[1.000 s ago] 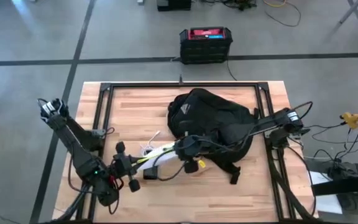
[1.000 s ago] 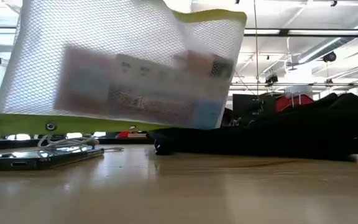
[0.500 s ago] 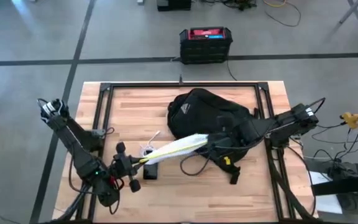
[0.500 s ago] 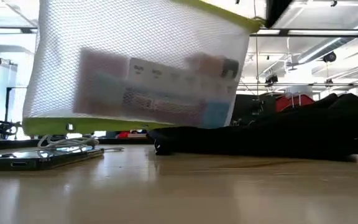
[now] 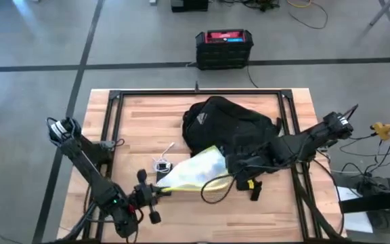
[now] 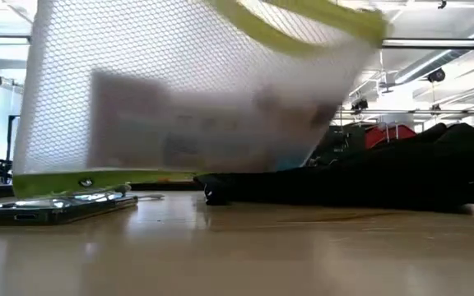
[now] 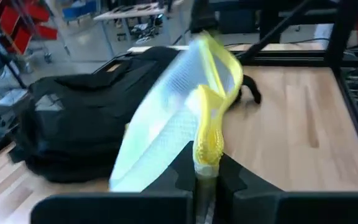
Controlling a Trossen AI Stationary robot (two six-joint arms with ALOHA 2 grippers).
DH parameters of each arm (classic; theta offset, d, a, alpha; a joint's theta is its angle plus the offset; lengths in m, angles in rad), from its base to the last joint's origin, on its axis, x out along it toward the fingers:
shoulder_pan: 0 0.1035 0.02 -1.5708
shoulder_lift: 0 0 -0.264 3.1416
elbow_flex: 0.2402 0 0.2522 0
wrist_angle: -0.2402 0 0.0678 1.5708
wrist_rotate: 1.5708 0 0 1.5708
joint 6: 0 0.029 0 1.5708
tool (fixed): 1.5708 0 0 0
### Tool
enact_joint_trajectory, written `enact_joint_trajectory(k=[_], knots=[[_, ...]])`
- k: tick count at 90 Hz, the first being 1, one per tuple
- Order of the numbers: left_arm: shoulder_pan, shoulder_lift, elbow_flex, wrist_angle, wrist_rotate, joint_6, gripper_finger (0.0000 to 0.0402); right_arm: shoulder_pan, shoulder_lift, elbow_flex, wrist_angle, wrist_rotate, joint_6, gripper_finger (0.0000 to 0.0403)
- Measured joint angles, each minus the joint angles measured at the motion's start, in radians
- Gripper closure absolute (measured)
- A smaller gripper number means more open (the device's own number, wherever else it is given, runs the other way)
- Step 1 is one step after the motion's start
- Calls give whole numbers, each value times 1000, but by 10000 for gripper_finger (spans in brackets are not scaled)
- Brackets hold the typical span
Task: Unpack backpack
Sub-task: Remove the black charger adapter from the yellow green zip bag
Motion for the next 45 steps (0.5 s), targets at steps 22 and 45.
enact_joint_trajectory(k=[22, 45], knots=[[2, 41, 0, 126, -13, 68, 401, 54, 95, -109, 399, -8, -85, 188], [3, 42, 0, 131, 4, 74, 401, 47, 239, -129, 680, 199, -116, 197]])
